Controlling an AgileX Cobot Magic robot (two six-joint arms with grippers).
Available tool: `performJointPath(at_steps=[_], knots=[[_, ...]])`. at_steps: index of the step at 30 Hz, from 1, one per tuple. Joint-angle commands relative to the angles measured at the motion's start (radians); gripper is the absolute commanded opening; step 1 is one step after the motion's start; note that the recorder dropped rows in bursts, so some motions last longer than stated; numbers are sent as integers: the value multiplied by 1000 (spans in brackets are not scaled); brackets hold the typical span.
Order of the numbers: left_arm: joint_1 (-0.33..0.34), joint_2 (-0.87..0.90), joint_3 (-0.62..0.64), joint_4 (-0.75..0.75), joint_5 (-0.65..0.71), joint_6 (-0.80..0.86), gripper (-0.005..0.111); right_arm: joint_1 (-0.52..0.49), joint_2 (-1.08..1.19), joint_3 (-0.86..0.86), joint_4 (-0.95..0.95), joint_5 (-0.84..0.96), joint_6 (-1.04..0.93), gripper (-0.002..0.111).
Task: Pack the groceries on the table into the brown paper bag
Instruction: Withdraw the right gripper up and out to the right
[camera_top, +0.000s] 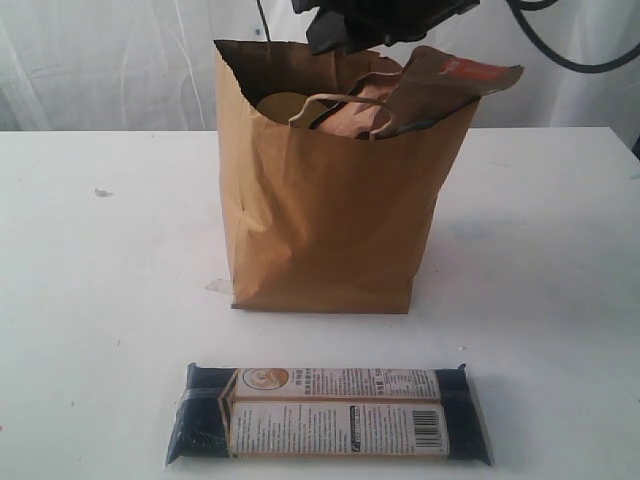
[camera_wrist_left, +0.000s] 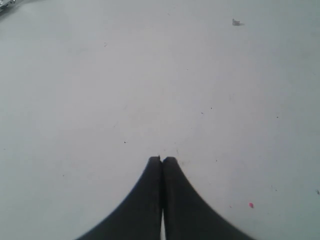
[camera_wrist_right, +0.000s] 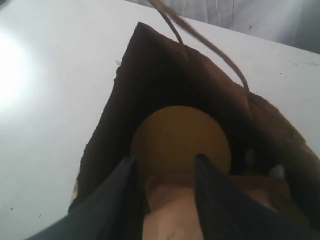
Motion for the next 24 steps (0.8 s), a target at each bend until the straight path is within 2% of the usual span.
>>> performJointPath(at_steps=[1, 3, 7, 9, 11, 12, 14, 18, 24], knots=[[-7, -5, 0, 0, -5, 0, 0, 1, -55, -9, -24, 6, -12, 33], [-7, -5, 0, 0, -5, 0, 0, 1, -89, -9, -98, 27, -12, 32], [-7, -5, 0, 0, -5, 0, 0, -2, -170, -9, -401, 124, 11, 31], [-7, -5, 0, 0, -5, 0, 0, -2, -194, -9, -610, 191, 70, 22], [-7, -5, 0, 0, -5, 0, 0, -14, -205, -9, -829, 268, 143, 4], [-7, -5, 0, 0, -5, 0, 0, -26, -207, -6, -896, 291, 182, 0], [-7, -5, 0, 0, -5, 0, 0, -76, -211, 16, -1023, 316, 256, 0], [-7, -5, 0, 0, -5, 0, 0, -207, -211, 81, -1014, 350, 401, 0], [-7, -5, 0, 0, -5, 0, 0, -299, -227, 274, -924, 344, 390, 0]])
